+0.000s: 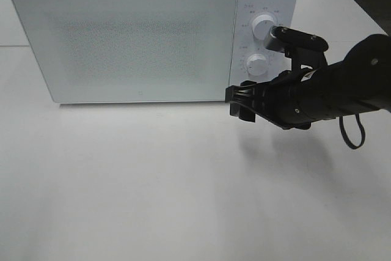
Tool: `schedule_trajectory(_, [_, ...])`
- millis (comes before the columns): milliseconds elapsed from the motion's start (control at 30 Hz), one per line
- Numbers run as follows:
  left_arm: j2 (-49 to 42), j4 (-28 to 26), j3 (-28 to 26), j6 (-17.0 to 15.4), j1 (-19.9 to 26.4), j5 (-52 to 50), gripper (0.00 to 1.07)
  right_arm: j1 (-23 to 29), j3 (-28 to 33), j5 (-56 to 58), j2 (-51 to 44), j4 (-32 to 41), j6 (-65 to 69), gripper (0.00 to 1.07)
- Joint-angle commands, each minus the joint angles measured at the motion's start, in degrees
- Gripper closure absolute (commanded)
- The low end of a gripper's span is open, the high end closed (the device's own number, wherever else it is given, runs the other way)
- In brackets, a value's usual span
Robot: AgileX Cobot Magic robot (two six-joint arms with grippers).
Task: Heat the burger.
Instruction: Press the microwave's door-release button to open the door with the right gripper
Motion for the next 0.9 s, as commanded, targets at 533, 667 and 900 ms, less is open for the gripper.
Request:
schedule_trajectory(533, [-1.3,-0.2,0.2,-0.1,0.2,-0.5,0.07,-5.6,-4.7,40.1,-17.2,-30.5,7.8,0.38])
schedule_trajectory(667, [-1.3,-0.2,0.2,-0.1,0.2,-0.5,0.07,-5.6,-4.7,43.4,-21.9,-30.9,7.8,0.37])
schedule_trajectory(900, [-1.3,-0.2,0.2,-0.1,0.2,-0.5,0.07,-5.6,-4.6,52.1,-33.5,-32.0,7.8,0.29])
